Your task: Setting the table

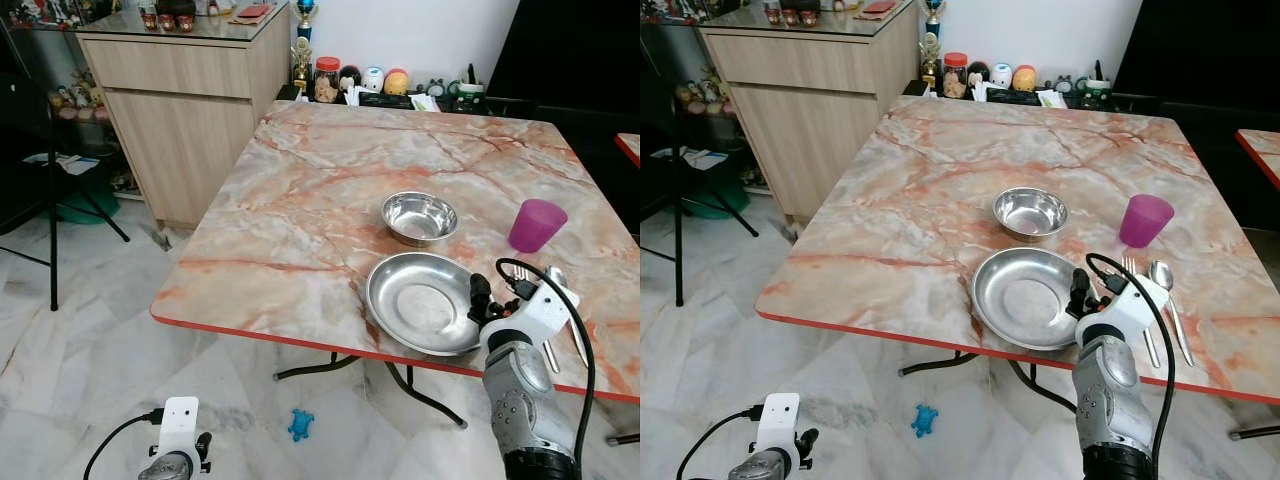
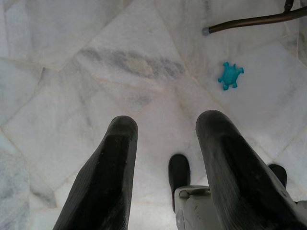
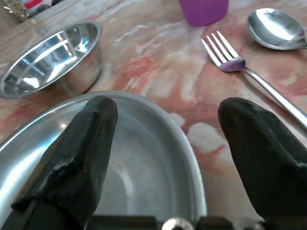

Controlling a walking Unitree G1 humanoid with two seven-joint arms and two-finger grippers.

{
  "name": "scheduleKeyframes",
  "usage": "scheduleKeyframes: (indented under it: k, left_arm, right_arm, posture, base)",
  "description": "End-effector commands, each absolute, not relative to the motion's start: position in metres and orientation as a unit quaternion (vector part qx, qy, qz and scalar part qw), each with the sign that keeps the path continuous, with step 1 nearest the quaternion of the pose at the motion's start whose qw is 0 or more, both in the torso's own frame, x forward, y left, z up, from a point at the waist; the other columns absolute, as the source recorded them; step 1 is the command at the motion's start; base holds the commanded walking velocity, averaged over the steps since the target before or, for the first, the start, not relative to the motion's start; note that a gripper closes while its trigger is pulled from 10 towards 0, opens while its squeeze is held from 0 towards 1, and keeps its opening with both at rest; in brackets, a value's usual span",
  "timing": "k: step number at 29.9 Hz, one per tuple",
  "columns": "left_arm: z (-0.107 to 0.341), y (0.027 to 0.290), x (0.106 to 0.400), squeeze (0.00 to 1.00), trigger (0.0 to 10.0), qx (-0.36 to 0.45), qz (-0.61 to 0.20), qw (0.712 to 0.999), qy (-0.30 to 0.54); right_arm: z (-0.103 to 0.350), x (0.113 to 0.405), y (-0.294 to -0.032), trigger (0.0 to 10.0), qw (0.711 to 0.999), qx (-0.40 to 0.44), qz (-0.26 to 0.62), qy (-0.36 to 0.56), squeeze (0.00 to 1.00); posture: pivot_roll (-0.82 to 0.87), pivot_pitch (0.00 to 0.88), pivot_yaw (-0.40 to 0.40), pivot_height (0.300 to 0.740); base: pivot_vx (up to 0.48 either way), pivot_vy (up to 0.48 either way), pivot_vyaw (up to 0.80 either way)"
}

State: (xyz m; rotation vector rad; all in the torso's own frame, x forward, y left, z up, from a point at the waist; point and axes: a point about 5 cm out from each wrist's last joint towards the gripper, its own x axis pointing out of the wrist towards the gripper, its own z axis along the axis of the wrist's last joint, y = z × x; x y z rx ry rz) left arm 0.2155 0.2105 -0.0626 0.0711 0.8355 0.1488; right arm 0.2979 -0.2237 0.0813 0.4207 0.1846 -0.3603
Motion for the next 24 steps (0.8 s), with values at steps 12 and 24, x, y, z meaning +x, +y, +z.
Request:
scheduleKeyframes:
  k: [12,24]
  left_arm:
    - [-0.063,0.213,0.214,0.0,10.0,0.046,0.069,0.909,0.409]
    - [-0.063,0.213,0.215,0.0,10.0,0.051,0.066,0.909,0.409]
  right_arm:
    - [0.08,0.285,-0.241,10.0,0.972,0.178,-0.111,0.105,0.0]
    - [0.074,0.285,-0.244,10.0,0.97,0.188,-0.112,0.102,0.0]
  posture:
    - [0.01,0.0,-0.028,0.74]
    - [0.02,0.0,-0.025,0.74]
  base:
    - [0.0,0.0,0.0]
    - [0.0,0.0,0.0]
